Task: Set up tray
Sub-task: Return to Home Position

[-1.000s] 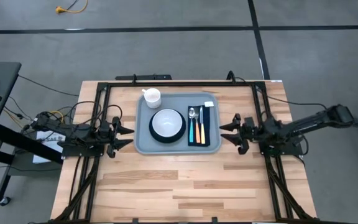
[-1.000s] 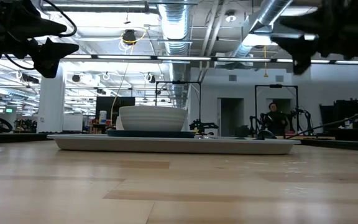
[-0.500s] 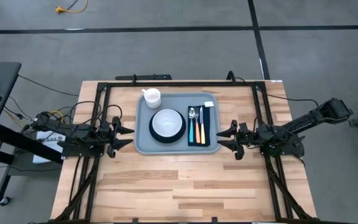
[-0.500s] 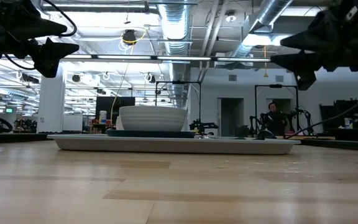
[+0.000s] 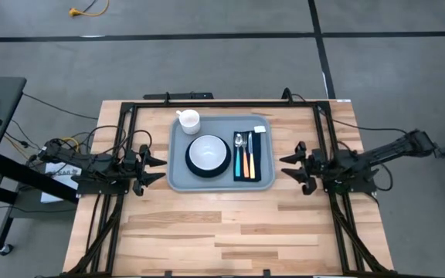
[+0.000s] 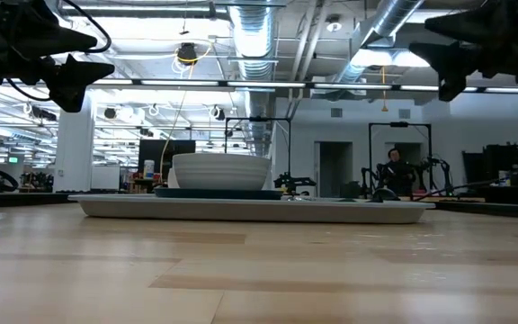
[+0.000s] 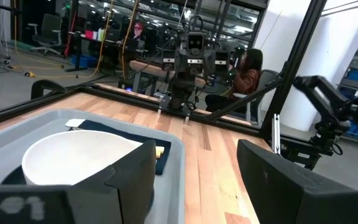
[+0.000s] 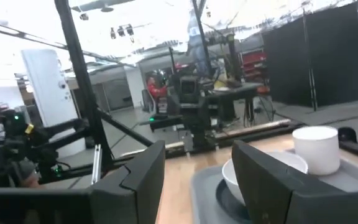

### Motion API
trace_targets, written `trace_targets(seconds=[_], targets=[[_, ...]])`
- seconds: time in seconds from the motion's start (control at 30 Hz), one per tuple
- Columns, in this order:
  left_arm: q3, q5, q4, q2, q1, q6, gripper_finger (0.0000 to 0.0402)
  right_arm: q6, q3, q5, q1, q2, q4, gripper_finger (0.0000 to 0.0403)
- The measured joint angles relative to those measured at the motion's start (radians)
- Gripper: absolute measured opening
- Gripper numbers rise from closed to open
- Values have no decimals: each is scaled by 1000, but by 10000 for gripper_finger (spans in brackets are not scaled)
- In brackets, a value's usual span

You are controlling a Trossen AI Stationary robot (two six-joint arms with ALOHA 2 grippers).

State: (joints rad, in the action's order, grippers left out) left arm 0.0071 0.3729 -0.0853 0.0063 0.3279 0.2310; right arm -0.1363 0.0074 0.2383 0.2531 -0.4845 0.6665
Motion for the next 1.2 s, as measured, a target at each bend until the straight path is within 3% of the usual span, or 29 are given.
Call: trace_targets(seconds=[0.23,0.43,1.2], targets=[[0,0,0,0,0,0,214,-19,0,0,9,319,-341,178],[0,0,0,0,0,0,214,-21,-1,2,9,479,-508,178],[0,0,0,0,0,0,214,-13,-2,26,-13,465,-613,178]])
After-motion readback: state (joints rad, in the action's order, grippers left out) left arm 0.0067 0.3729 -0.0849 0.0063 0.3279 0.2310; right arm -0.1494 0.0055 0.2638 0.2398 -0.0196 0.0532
